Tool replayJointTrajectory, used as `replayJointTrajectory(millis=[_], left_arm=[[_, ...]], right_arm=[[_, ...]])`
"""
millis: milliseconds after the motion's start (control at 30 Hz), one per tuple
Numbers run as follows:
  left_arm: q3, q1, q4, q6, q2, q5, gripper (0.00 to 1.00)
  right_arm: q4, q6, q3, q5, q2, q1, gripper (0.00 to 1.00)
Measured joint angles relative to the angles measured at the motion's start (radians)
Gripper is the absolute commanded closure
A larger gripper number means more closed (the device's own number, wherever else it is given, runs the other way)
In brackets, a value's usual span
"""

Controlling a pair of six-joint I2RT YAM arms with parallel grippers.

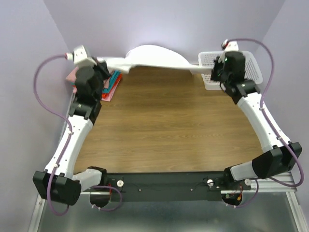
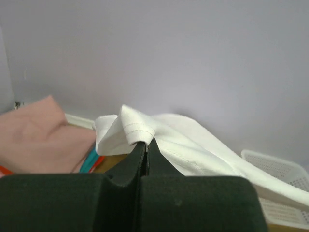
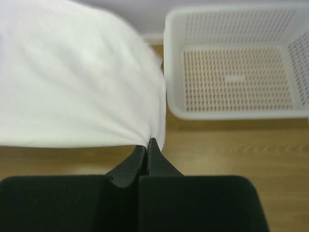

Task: Fold and stack the t-shirts
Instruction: Flatten the tshirt out

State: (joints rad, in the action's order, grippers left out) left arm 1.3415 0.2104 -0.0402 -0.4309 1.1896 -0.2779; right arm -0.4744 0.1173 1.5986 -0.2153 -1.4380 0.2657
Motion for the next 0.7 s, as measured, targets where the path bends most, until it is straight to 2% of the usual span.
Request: replayJointTrajectory(millis=[167,300,433,700], left_arm=[[-0.42,0.002,0.036,-0.146,-0.082,0.006,1.0],[-0.693,0.033,0.039,-0.283,-0.161,0.004,1.0],[-0.824,0.077,-0.003,-0.396,-0.218,0.001,1.0],[-0.96,0.203,-0.111,-0.589,-0.326,-0.007,1.0]], right_arm=[[0.048,0.038,-0.358,0.042,0.043,-0.003,1.0],[0.07,0.111,-0.587,0.053,0.077,-0.003,0.99],[0.077,0.21,-0.772,0.056,0.11,-0.004,1.0],[0.067,0.37,-0.991,0.074,0.236,-0.004,1.0]])
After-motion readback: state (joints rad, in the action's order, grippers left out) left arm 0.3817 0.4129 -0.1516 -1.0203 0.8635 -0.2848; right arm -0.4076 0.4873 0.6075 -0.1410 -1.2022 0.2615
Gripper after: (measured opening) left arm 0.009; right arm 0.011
